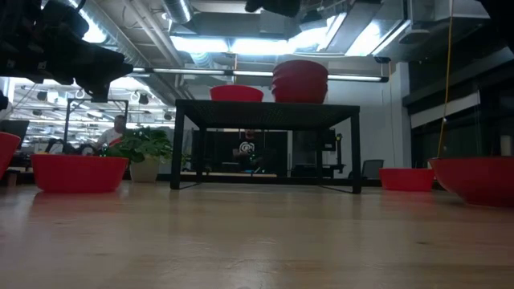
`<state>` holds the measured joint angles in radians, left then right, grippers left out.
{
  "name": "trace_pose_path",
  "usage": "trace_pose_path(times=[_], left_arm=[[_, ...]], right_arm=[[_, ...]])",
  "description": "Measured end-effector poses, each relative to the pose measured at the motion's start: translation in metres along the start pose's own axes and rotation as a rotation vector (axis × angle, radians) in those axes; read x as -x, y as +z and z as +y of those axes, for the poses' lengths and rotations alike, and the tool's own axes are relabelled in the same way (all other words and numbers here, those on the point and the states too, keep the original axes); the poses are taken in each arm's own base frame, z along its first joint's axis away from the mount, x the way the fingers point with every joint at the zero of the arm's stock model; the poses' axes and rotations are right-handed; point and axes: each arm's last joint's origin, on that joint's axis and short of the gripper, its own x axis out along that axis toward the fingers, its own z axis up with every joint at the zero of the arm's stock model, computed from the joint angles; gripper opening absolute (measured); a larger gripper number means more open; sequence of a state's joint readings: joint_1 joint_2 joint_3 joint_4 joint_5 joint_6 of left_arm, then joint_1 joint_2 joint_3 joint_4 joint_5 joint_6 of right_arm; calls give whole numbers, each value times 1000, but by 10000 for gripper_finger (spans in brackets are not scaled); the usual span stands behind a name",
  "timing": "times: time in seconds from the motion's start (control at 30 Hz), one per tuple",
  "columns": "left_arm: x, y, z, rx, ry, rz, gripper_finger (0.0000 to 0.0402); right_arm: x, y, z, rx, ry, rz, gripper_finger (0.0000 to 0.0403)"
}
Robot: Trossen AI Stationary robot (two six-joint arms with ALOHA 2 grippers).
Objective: Pick & Place Mini bowls
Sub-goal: Stack the white bowl on the top of the white bowl on the shelf
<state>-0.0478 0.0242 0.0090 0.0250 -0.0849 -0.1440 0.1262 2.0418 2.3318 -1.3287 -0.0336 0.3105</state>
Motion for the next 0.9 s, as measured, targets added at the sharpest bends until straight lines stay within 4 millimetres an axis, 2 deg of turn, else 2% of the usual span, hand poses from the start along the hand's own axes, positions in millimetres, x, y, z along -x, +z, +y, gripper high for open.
trace_pose_path(times=[0.27,0.43,0.67,0.9], left_arm=[[0,0,0,0,0,0,123],[0,0,0,0,0,1,123],[0,0,0,0,0,1,123],[0,0,0,0,0,0,123]], right_arm=[[-15,-11,-6,-65,-62,160,187],[-26,-20,-6,-56,-186,254,228],[-27,-28,17,49,-298,213,227],[-31,-38,29,60,-284,244,206]])
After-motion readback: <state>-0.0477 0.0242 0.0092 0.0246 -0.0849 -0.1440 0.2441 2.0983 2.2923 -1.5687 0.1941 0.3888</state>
